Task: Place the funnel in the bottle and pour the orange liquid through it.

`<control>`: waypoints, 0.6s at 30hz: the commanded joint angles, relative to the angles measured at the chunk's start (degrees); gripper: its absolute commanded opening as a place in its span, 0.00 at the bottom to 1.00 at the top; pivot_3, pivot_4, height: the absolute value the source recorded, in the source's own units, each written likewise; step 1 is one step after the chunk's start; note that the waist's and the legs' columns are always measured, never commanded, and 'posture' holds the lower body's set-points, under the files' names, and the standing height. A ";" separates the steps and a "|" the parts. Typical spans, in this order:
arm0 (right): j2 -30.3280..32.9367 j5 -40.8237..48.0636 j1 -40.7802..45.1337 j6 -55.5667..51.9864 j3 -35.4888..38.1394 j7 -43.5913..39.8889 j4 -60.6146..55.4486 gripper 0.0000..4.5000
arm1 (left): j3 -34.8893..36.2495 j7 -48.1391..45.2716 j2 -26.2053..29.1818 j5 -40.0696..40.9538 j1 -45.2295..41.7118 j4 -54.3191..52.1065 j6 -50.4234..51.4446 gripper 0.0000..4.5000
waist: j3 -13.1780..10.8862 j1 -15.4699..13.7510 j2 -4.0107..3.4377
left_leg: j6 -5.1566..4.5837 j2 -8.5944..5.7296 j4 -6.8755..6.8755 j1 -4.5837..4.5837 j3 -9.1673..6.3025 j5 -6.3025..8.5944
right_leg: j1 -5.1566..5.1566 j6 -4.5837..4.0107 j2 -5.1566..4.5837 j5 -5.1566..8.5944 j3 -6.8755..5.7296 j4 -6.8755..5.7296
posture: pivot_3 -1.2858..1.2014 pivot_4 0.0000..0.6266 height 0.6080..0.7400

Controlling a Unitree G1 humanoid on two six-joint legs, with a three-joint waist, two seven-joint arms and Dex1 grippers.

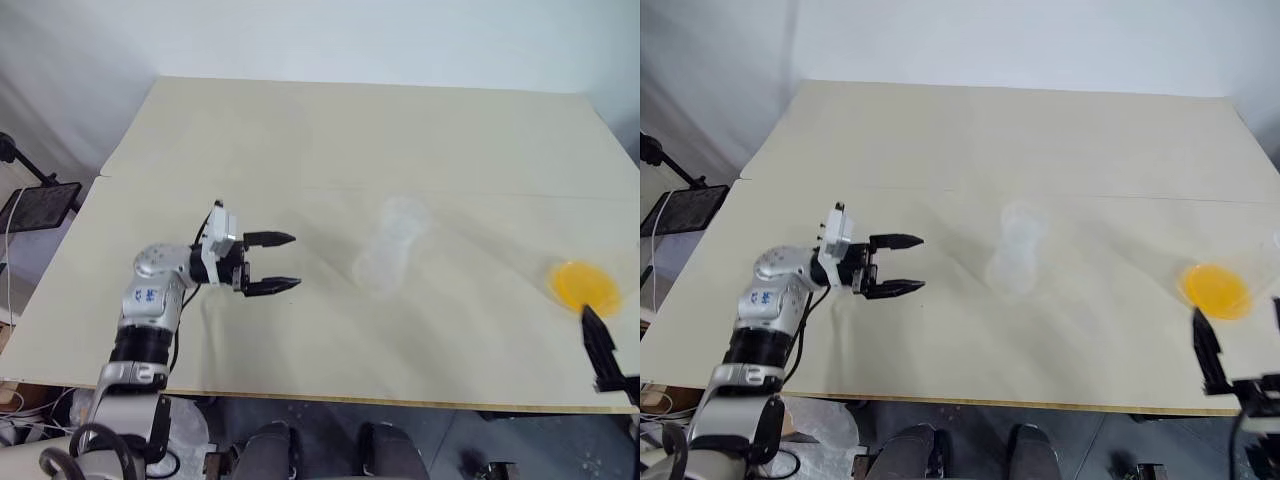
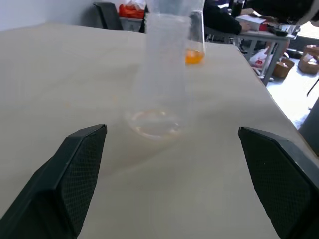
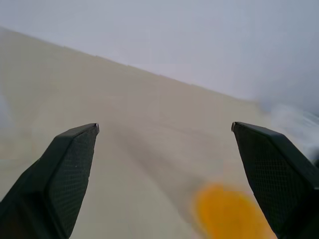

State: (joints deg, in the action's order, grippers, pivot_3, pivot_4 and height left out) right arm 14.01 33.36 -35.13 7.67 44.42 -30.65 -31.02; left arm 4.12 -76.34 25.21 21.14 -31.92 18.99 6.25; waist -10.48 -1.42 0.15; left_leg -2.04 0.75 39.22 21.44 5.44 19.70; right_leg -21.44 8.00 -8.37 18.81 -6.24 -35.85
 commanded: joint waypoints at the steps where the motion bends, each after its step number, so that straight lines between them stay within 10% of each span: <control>1: -3.19 2.87 -2.72 3.02 3.64 0.98 1.93 1.00 | 0.51 2.63 -0.30 1.90 1.19 -5.98 -0.50 0.99 | 0.00 0.16 -0.01 | -0.01 0.01 0.00 -0.01 0.03 -0.01 | 0.00 0.00 0.00 0.00 0.03 0.01 | 0.52 0.24 1.00; 9: -4.16 4.94 -3.03 1.41 2.11 3.71 1.97 1.00 | 0.03 5.92 -0.60 3.69 3.90 -10.46 0.54 0.99 | 0.22 0.95 -0.37 | -0.01 0.07 -0.13 -0.20 0.14 -0.01 | 0.02 -0.02 -0.01 0.01 0.23 -0.02 | 0.52 0.24 1.00; 18: 15.31 11.69 11.39 -24.07 2.96 17.89 8.17 1.00 | 0.13 7.25 0.37 4.12 4.95 -12.49 0.25 0.99 | 0.22 0.98 -0.37 | -0.02 0.10 -0.10 -0.18 0.06 -0.04 | 0.02 -0.10 -0.08 0.05 0.22 -0.05 | 0.52 0.24 1.00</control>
State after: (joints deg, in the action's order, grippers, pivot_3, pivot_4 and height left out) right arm 27.93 44.01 -24.46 -14.00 45.52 -14.03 -23.83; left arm 3.58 -69.53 25.03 24.26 -27.42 9.18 7.32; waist -10.26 -0.44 -0.21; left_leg -2.05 0.83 39.11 21.29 5.47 19.65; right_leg -21.45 7.88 -8.44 18.87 -6.06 -35.91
